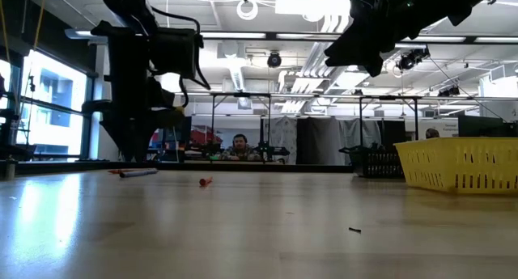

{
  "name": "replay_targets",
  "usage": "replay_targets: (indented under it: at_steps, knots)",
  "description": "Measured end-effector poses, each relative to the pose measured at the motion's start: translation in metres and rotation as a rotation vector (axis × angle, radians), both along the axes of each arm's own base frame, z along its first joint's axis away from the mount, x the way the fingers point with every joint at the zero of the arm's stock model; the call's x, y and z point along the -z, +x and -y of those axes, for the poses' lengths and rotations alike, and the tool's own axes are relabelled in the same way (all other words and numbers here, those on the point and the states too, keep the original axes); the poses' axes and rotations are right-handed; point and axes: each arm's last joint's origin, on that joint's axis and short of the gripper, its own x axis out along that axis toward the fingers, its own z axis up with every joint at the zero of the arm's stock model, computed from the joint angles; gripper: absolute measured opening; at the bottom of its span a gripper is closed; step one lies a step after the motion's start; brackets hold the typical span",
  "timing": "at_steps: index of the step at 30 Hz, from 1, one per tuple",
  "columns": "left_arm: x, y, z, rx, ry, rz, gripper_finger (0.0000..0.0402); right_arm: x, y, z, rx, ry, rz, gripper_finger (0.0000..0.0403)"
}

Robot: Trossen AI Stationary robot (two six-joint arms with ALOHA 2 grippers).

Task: Sort crayons
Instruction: Put the blue crayon into the green basket

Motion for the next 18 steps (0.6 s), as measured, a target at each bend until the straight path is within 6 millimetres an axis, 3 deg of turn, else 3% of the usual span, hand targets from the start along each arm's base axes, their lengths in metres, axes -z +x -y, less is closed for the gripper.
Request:
replay_targets:
  at_steps: [18]
  knots:
    - [0.000,0.003,0.020,-0.047,0.031,0.052,0.0099,0.000,0.000,0.000,-0.004,-0.008,-0.003,0.0107]
